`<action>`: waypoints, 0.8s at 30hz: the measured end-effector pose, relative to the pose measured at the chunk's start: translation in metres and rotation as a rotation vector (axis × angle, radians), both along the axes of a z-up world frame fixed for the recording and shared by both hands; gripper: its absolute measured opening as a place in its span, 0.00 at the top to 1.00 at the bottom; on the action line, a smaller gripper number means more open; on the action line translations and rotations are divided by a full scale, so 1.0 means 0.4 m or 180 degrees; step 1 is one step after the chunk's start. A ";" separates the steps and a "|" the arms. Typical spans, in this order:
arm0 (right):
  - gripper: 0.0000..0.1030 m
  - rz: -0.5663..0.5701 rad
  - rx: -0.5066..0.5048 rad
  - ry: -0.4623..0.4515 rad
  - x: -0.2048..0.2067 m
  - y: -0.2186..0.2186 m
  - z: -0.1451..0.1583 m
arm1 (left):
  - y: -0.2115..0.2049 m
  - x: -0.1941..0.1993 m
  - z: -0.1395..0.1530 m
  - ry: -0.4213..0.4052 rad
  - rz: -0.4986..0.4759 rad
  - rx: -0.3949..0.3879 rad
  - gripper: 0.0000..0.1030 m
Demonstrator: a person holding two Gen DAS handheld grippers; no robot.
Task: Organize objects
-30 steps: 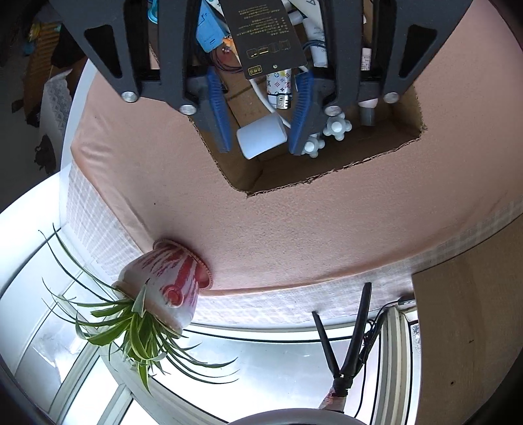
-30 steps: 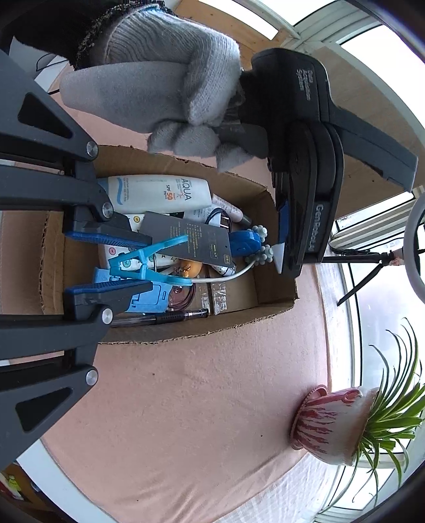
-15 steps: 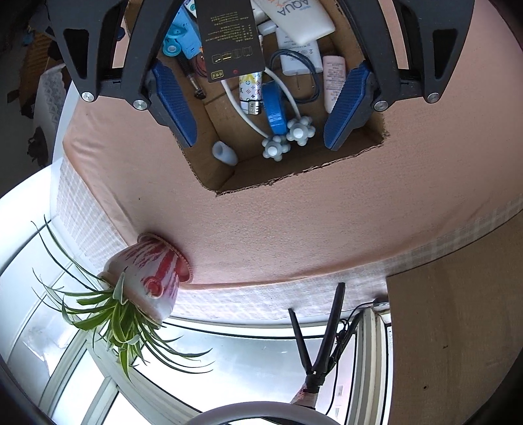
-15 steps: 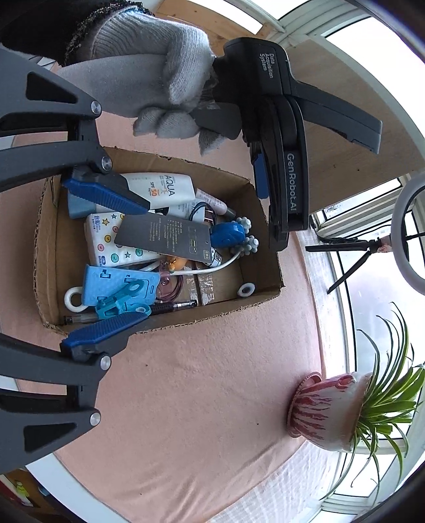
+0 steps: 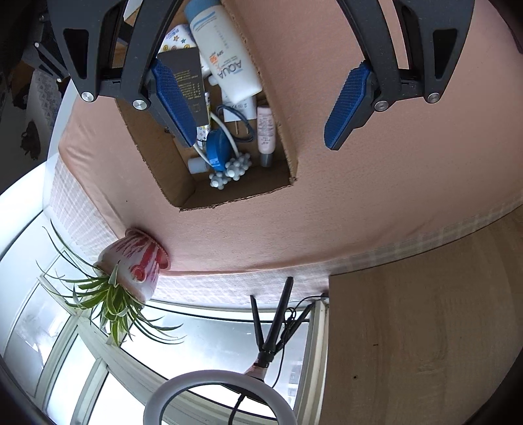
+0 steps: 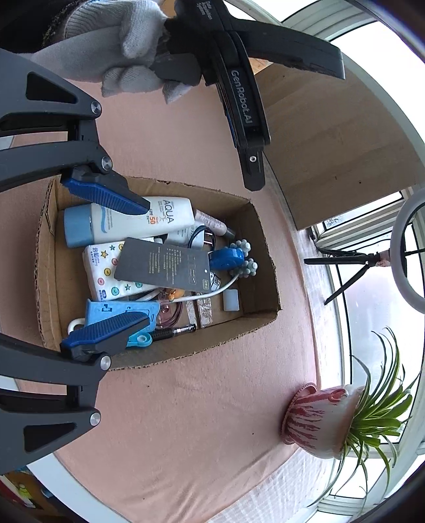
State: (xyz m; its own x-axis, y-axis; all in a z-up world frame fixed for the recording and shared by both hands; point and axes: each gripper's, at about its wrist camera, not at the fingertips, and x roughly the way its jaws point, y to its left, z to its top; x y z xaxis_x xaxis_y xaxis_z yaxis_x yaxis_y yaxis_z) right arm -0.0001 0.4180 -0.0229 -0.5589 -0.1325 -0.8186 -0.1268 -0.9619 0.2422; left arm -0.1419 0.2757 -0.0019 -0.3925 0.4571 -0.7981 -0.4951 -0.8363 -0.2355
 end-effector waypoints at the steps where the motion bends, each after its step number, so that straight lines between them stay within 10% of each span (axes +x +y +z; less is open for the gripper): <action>1: 0.44 0.0010 0.0001 0.0006 0.000 -0.008 0.003 | -0.023 0.007 0.006 0.0006 0.0018 0.0008 0.19; 24: 0.44 0.0483 0.0091 0.0104 -0.039 -0.312 0.052 | -0.509 0.136 0.050 0.0185 0.0745 -0.0104 0.19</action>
